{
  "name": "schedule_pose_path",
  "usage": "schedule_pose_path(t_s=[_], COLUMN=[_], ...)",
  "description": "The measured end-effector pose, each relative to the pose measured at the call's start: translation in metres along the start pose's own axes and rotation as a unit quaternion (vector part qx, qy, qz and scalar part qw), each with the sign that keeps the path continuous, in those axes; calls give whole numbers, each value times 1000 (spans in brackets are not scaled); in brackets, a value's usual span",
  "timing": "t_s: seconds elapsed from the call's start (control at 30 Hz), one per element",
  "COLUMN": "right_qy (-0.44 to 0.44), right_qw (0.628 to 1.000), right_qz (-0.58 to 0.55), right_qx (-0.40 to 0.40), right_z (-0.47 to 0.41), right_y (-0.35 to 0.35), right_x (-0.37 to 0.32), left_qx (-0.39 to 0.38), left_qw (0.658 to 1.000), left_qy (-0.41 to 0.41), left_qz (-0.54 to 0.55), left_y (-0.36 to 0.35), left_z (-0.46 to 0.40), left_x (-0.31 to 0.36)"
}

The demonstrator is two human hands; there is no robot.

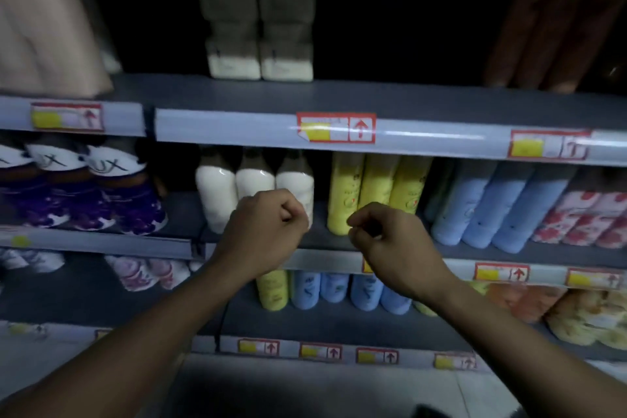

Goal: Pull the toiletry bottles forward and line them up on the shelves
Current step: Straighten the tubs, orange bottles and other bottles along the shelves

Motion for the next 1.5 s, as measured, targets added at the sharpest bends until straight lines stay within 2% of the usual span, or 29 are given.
schedule_pose_path(t_s=[0.13,0.3,0.47,0.67,0.87,0.97,1.07,1.2,1.33,1.43,1.5], right_qy=[53,98,128,138,141,110,45,-36,-81,-117,-114], right_qw=[998,994,989,988,985,989,997,999,993,981,974], right_qz=[-9,-25,-16,-26,-28,-16,-2,-20,-70,-106,-130], right_qx=[21,49,69,69,91,96,63,15,-46,-115,-144], right_z=[-14,-19,-21,-39,-105,-153,-205,-263,-302,-315,-322], right_y=[26,60,77,72,71,73,67,52,39,28,17], right_x=[-63,-119,-144,-142,-123,-103,-74,-42,-28,-22,-17], left_qx=[72,116,132,91,142,161,169,93,30,-29,-31], left_qw=[993,988,986,984,981,979,984,993,994,990,987], left_qy=[-6,-44,-71,-60,-71,-73,-38,63,93,136,152], left_qz=[91,97,75,143,115,99,43,-25,-49,4,47], left_y=[53,106,138,148,166,180,191,186,173,160,154], left_z=[21,43,54,24,-53,-102,-156,-214,-263,-281,-290], left_x=[20,60,86,66,46,41,32,23,23,29,26])
Point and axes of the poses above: each hand's wrist, its own z-axis away from the middle knuckle, its own y-axis out of the back of the hand, x = y × z, the point moved 5 cm from there along -z, towards the middle knuckle, and after that the axes turned 13 degrees about y, right-handed, at the moved point
